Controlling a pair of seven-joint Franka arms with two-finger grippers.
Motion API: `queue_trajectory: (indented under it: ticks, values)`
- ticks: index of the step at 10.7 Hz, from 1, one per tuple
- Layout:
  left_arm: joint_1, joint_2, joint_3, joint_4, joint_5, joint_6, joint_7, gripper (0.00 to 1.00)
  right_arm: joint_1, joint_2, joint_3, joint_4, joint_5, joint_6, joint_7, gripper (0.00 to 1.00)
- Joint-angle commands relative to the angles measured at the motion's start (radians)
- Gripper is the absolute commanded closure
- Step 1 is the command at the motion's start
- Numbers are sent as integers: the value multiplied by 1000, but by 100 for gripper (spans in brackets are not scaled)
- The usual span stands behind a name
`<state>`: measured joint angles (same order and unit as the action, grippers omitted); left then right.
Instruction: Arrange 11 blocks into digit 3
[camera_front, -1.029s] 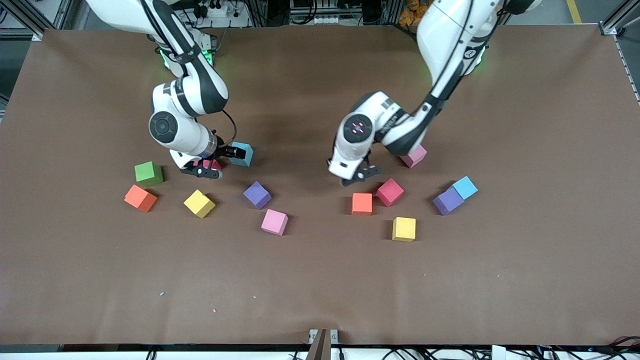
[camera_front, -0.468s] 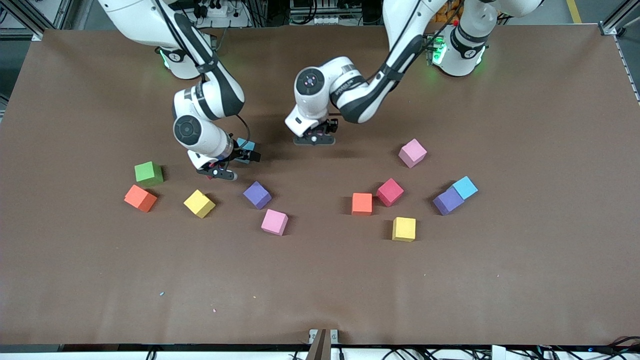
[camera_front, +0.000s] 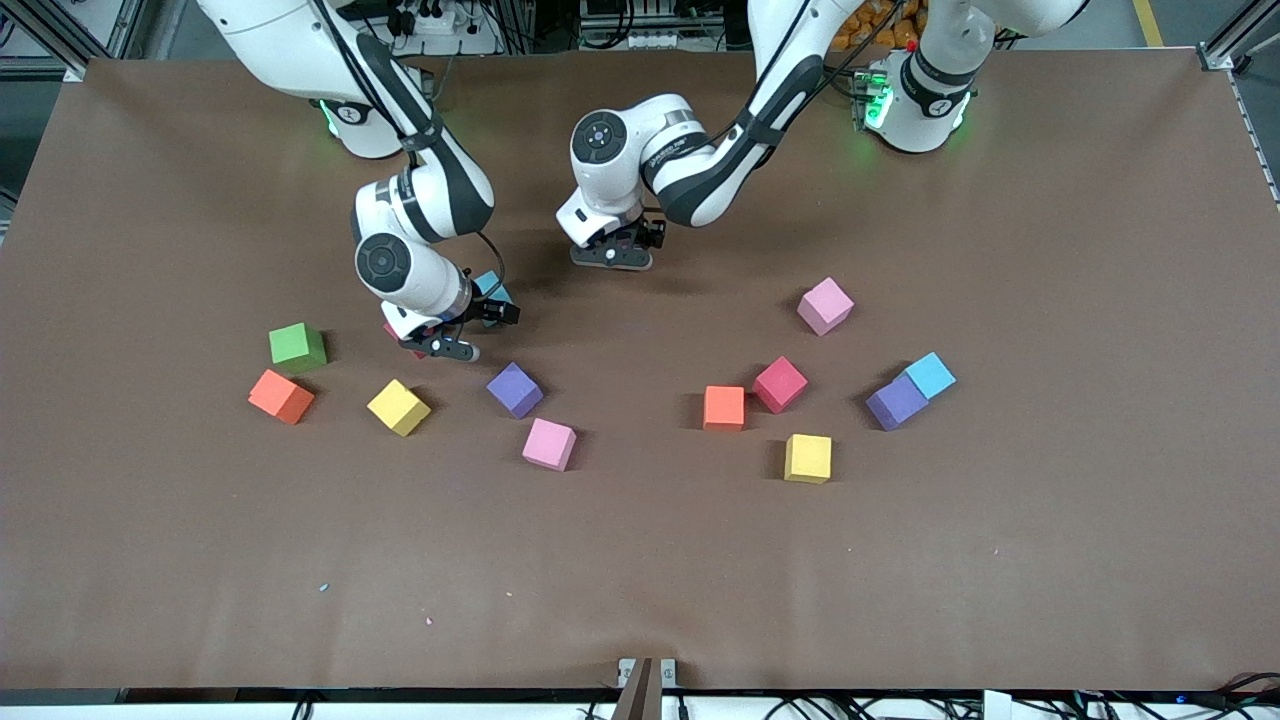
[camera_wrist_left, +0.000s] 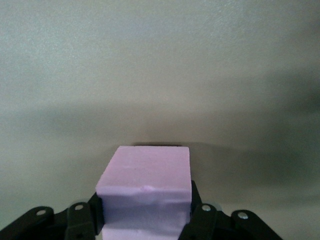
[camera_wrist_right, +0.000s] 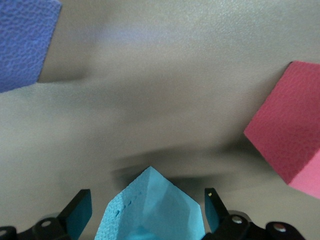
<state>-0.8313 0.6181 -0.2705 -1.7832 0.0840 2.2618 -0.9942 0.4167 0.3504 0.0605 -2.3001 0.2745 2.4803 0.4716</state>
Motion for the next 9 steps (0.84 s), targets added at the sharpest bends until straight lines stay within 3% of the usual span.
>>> queue_trajectory:
  ticks: [1,5,9]
  values:
    - [-5,-11,2,-4,17,-34,-81,96,7,-20,1,-10,3,0,1,0]
    - [-5,-11,-10,-5,3,-42,-149,95,60,-45,1,-15,2,8,-92,0]
    - [-3,-6,-9,-5,3,-42,-149,90,85,-73,-1,-100,-5,98,-341,0]
